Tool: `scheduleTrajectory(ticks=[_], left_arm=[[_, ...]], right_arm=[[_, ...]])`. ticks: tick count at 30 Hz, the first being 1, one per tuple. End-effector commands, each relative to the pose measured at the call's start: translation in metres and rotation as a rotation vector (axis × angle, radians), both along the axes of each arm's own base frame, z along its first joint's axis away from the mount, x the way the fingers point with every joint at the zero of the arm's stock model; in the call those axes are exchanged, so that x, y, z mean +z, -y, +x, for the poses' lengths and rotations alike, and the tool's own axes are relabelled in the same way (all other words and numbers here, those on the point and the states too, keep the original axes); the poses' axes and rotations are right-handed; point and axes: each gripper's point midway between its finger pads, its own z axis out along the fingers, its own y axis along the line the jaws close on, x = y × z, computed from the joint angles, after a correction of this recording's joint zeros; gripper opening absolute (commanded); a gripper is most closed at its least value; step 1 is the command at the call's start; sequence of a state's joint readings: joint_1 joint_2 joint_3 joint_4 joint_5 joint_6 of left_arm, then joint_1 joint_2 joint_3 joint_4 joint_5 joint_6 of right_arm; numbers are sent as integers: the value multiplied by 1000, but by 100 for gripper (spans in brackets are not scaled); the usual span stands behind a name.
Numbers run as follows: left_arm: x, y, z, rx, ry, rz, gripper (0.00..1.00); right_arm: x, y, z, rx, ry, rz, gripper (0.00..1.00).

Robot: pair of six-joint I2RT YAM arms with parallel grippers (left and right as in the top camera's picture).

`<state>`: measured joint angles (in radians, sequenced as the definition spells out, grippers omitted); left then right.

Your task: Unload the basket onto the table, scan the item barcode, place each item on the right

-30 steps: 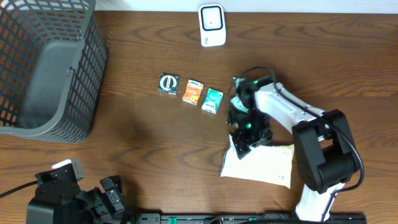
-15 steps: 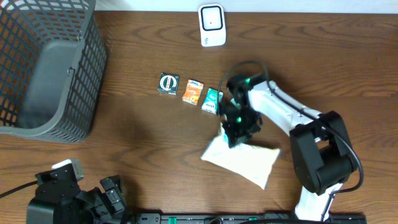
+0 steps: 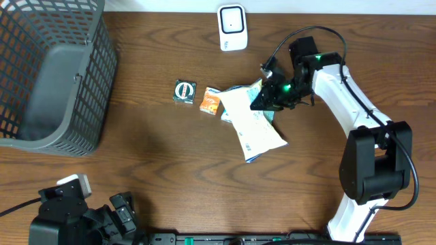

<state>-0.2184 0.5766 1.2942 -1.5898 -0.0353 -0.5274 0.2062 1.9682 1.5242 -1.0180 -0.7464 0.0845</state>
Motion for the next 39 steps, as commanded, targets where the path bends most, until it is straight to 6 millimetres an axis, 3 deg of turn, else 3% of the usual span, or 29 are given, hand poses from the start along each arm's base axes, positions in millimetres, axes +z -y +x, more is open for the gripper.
scheduleTrajectory(ticks=[1, 4, 11, 13, 18, 21, 22, 23, 25, 28, 29, 32, 39], left_arm=[[0, -1, 0, 15, 1, 0, 97], [0, -1, 0, 15, 1, 0, 98], [0, -1, 0, 15, 1, 0, 98], [0, -1, 0, 15, 1, 0, 98], [0, -1, 0, 15, 1, 0, 98], [0, -1, 0, 15, 1, 0, 98], [0, -1, 0, 15, 1, 0, 98], [0, -1, 0, 15, 1, 0, 98], [0, -1, 0, 15, 1, 0, 98], [0, -1, 0, 15, 1, 0, 98], [0, -1, 0, 15, 1, 0, 98], [0, -1, 0, 15, 1, 0, 98], [0, -1, 0, 15, 1, 0, 98]], right_arm=[[-16, 6, -9, -8, -35, -86, 29], [-32, 17, -15, -8, -46, -177, 80], [-54, 52, -31, -3, -88, -404, 88], [-63, 58, -34, 6, -83, -435, 95], [-80, 35, -50, 31, -105, -324, 91], [-85, 16, -58, 47, -111, -223, 83], [-87, 11, -60, 52, -107, -197, 74], [-88, 9, -60, 55, -101, -187, 56], [-88, 6, -60, 57, -97, -172, 31], [-82, 0, -58, 34, -117, -136, 5], [-77, -3, -57, 22, -130, -109, 1], [-57, -10, -52, 8, -157, -12, 1], [34, -31, -30, 20, -119, 412, 1]])
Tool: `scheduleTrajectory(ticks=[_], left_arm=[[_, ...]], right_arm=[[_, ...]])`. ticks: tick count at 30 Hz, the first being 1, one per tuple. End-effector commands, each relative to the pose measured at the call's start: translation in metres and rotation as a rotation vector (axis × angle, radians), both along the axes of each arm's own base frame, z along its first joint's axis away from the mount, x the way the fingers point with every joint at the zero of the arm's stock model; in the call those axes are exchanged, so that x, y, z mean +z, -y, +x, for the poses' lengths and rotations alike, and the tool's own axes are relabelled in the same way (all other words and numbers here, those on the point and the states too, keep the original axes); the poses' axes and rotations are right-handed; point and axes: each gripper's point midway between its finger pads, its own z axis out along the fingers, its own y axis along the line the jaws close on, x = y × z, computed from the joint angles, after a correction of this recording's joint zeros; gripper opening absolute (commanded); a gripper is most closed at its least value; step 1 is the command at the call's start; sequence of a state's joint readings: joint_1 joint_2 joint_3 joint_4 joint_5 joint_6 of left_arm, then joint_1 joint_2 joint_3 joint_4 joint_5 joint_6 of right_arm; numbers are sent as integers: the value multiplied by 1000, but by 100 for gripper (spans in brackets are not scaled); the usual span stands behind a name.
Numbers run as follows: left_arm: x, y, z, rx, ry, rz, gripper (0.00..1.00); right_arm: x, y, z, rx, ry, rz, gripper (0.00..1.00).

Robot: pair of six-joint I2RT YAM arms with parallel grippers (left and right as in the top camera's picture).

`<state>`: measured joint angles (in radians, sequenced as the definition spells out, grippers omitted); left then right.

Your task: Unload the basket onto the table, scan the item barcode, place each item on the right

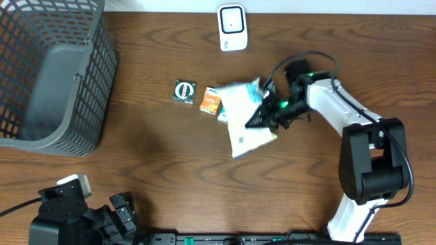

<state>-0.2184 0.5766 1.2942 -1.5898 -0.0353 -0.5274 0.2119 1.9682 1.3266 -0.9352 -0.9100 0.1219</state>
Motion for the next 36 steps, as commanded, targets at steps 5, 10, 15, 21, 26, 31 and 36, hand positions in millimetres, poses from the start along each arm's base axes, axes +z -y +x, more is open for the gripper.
scheduleTrajectory(ticks=[5, 10, 15, 21, 26, 31, 36], left_arm=[[0, -1, 0, 15, 1, 0, 98], [0, -1, 0, 15, 1, 0, 97], [0, -1, 0, 15, 1, 0, 98], [0, -1, 0, 15, 1, 0, 97], [0, -1, 0, 15, 1, 0, 98], [0, -1, 0, 15, 1, 0, 98], [0, -1, 0, 15, 1, 0, 97]], right_arm=[[118, -20, 27, 16, 196, 417, 1], [156, -16, 41, -15, 301, 423, 1], [180, -13, 58, -109, 379, 356, 1], [209, -6, 66, -162, 534, 302, 1], [216, -6, 63, -165, 560, 293, 1], [207, -16, 51, -97, 577, 270, 1], [167, -3, 54, -162, 531, 28, 1]])
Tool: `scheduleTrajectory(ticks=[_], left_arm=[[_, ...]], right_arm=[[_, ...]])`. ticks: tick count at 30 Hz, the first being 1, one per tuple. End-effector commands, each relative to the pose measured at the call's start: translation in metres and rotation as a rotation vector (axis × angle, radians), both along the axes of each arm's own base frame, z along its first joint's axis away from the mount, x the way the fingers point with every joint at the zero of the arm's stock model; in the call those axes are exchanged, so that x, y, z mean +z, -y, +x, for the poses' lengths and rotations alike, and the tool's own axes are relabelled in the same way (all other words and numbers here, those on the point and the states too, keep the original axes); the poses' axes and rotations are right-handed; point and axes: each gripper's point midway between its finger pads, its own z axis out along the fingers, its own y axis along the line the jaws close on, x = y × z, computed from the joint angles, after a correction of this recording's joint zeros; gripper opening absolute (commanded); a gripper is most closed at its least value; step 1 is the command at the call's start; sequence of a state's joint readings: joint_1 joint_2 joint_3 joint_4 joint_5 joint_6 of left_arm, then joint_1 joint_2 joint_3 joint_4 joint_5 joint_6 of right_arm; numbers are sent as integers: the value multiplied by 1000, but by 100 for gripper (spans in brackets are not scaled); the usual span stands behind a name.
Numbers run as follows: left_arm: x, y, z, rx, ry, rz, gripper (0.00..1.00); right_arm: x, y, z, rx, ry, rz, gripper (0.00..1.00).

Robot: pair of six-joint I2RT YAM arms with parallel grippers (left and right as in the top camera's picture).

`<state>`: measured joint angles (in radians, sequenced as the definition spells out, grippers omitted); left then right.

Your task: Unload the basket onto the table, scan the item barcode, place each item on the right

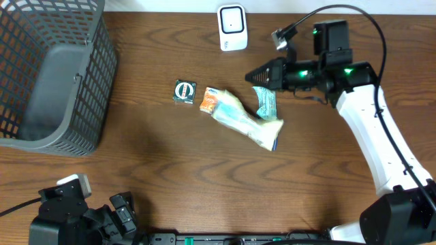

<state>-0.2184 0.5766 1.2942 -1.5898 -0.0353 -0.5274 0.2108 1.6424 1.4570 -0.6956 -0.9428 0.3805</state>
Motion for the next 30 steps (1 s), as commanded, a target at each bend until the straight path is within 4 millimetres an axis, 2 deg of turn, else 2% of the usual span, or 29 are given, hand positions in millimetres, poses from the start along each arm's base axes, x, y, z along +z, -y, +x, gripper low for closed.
scheduleTrajectory(ticks=[1, 5, 8, 10, 11, 12, 14, 18, 21, 23, 26, 29, 30], left_arm=[[0, -1, 0, 15, 1, 0, 97], [0, -1, 0, 15, 1, 0, 98], [0, -1, 0, 15, 1, 0, 98], [0, -1, 0, 15, 1, 0, 98], [0, -1, 0, 15, 1, 0, 98], [0, -1, 0, 15, 1, 0, 98], [0, -1, 0, 15, 1, 0, 97], [0, -1, 0, 15, 1, 0, 97], [0, -1, 0, 15, 1, 0, 97], [0, -1, 0, 15, 1, 0, 98], [0, -1, 0, 15, 1, 0, 98], [0, -1, 0, 15, 1, 0, 98], [0, -1, 0, 15, 1, 0, 97]], right_arm=[[-19, 16, 7, -86, 55, -211, 2], [-63, 50, 8, -141, 72, -542, 34], [-90, 73, 5, -123, 80, -767, 64], [-103, 81, 7, -67, 115, -875, 77], [-105, 81, 8, -49, 127, -884, 79], [-109, 80, 11, -18, 150, -895, 87], [-114, 77, 22, 30, 216, -907, 97], [-125, 73, 41, 55, 277, -910, 99], [-142, 67, 40, 104, 250, -884, 99], [-156, 61, 31, 185, 223, -861, 99], [-174, 57, 13, 269, 149, -836, 86], [-174, 56, -14, 323, 49, -795, 88], [-171, 57, -29, 347, -1, -783, 89]])
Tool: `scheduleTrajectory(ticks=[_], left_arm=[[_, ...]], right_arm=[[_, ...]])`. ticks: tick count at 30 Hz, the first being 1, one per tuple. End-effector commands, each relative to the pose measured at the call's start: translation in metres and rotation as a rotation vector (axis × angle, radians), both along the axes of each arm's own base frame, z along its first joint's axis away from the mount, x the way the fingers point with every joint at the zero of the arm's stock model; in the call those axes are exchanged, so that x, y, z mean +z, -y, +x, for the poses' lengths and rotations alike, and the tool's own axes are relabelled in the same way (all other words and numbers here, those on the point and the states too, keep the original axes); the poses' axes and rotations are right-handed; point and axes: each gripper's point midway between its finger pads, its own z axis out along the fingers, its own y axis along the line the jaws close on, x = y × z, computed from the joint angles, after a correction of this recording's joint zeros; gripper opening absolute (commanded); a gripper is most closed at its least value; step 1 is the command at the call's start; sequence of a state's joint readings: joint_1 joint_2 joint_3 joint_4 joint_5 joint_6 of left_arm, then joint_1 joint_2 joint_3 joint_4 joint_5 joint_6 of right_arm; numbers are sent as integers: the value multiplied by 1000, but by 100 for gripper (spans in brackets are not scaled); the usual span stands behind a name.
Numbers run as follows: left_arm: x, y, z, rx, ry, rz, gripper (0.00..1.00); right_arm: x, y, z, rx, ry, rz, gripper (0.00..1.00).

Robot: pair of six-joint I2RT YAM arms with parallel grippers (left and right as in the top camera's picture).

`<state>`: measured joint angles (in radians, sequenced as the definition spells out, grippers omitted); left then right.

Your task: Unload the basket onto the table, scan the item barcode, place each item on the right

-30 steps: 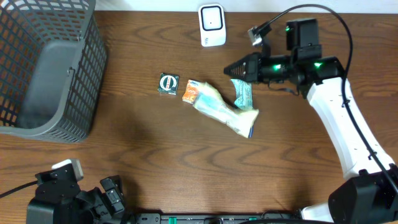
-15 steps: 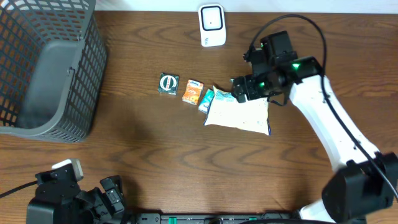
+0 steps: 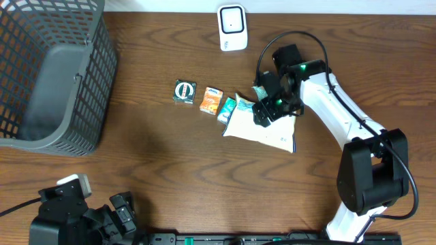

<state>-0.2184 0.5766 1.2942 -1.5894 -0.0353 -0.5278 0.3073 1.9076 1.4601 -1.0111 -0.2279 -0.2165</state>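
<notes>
A white bag (image 3: 266,131) with blue print lies flat on the table at centre right. My right gripper (image 3: 261,111) is down on its upper left edge and looks shut on it. The white barcode scanner (image 3: 231,28) stands at the table's far edge, above and left of the bag. A teal packet (image 3: 261,90) shows just behind the gripper. My left arm (image 3: 68,214) rests folded at the near left corner, and its fingers cannot be made out.
A grey mesh basket (image 3: 48,75) fills the far left. A row of small items lies left of the bag: a round dark green pack (image 3: 184,91), an orange packet (image 3: 210,101) and a small blue-green packet (image 3: 227,109).
My right gripper was raised near the scanner, clear of the crumpled bag. It is now lower and nearer, on the bag's upper edge, and the bag lies flatter and further right.
The right gripper was first at the pile beside the white bag lying on the table. Then the bag was tilted up at the gripper. After that the bag lay crumpled while the gripper hung higher. Now the gripper is on the flattened bag.
</notes>
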Motion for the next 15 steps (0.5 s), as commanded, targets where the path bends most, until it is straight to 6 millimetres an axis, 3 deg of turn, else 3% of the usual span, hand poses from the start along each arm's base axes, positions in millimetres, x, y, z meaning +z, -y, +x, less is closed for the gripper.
scheduleTrajectory(ticks=[1, 4, 7, 15], left_arm=[[0, -1, 0, 15, 0, 0, 98], [0, -1, 0, 15, 0, 0, 98], [0, -1, 0, 15, 0, 0, 98], [0, -1, 0, 15, 0, 0, 98]], right_arm=[[16, -10, -22, 44, -68, 71, 88], [23, -7, -41, 24, -141, 68, 85], [25, -4, -55, 26, -188, 51, 69], [11, 17, -46, -57, -157, -77, 81]])
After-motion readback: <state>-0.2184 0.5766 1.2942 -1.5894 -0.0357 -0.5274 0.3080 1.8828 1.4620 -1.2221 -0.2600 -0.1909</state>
